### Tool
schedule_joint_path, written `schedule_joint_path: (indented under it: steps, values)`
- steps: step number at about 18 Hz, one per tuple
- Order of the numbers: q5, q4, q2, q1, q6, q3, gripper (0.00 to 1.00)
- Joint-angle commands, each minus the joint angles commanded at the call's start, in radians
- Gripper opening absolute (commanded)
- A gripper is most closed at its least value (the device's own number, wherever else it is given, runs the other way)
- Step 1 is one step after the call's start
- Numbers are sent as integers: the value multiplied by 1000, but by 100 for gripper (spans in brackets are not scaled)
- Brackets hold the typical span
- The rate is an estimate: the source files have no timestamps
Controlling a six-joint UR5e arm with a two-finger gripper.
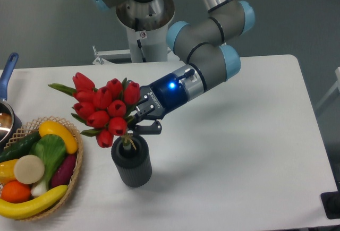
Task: Insert the flowers into the vase
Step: 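Lower the tulip stems into the grey vase opening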
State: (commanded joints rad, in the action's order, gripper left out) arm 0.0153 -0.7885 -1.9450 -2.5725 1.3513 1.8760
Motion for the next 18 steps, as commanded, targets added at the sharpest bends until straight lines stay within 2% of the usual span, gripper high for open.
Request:
schedule_joint_path:
  steps: [13,18]
  values:
    - [-6,2,-57,0,3,8,27]
    - [-46,2,-72,0,6,6,27]
